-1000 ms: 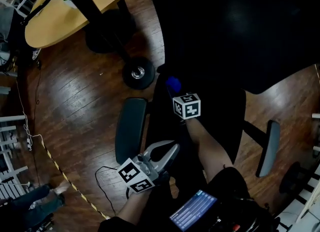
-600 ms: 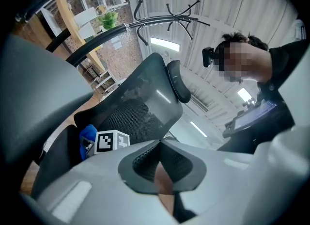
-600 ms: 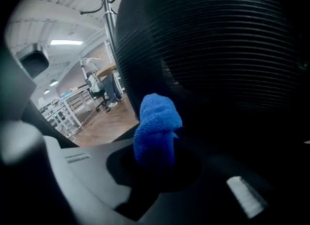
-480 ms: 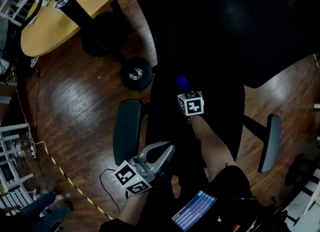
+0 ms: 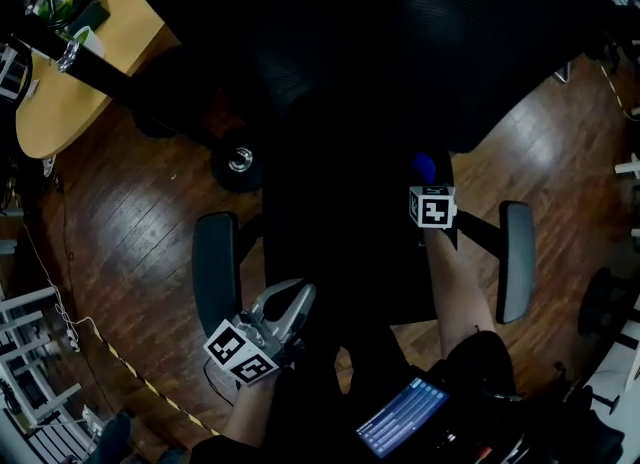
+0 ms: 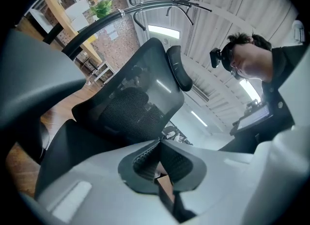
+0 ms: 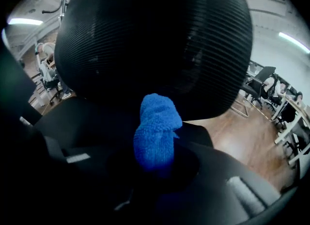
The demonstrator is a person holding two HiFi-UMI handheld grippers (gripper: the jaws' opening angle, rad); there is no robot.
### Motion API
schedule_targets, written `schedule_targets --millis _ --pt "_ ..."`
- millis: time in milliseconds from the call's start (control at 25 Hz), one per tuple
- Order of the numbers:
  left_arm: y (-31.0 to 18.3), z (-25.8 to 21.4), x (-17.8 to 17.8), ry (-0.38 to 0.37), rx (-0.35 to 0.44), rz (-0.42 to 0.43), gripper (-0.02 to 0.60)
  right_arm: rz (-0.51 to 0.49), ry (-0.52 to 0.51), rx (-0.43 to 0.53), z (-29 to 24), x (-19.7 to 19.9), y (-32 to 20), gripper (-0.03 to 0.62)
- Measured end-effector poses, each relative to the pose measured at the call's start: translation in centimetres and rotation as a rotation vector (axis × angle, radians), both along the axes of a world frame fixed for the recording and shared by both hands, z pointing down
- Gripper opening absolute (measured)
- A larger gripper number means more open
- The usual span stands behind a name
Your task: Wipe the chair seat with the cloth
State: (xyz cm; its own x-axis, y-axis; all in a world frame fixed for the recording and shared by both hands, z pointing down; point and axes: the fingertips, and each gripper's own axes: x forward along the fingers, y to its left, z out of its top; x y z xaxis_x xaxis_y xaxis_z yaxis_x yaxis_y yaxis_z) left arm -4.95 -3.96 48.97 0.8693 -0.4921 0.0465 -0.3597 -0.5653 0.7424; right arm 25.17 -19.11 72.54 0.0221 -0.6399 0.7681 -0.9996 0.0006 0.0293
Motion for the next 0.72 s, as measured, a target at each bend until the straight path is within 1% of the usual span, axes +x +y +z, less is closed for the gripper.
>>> schedule_targets --millis 80,200,320,480,560,600,720 --pt "-0.2 0.0 0.3 -0.001 -0.006 0.005 0.005 0.016 0.005 -0.004 -0.4 1.8 1.0 0.038" --pt "-0.4 -0.3 1.1 -0.005 0.001 0.017 0.005 0.008 0.017 0.01 -1.0 3.1 1.9 0.038" --pt "-0.7 -0.5 1.7 -0.01 0.017 0.023 0.005 -0.002 0.023 0.027 -1.0 3.5 1.9 0.038" --pt "-0.7 -1.0 1.9 -0.009 0.026 0.021 0.005 -0.018 -0.007 0.027 -1.1 3.2 2.4 0.038" --pt "-0.6 -1.2 1.8 -0.015 0.033 0.023 0.005 -0.032 -0.029 0.039 -1.6 1.8 2.2 0.038" --pt "-0.5 -1.2 1.7 -0.016 0.035 0.024 0.005 -0.052 -0.046 0.049 -1.9 0.4 1.9 0.038" --pt "-0.1 -1.4 1.2 -0.002 0.026 0.014 0.005 -0.165 -0.114 0.081 -2.9 -6.4 0.7 0.038"
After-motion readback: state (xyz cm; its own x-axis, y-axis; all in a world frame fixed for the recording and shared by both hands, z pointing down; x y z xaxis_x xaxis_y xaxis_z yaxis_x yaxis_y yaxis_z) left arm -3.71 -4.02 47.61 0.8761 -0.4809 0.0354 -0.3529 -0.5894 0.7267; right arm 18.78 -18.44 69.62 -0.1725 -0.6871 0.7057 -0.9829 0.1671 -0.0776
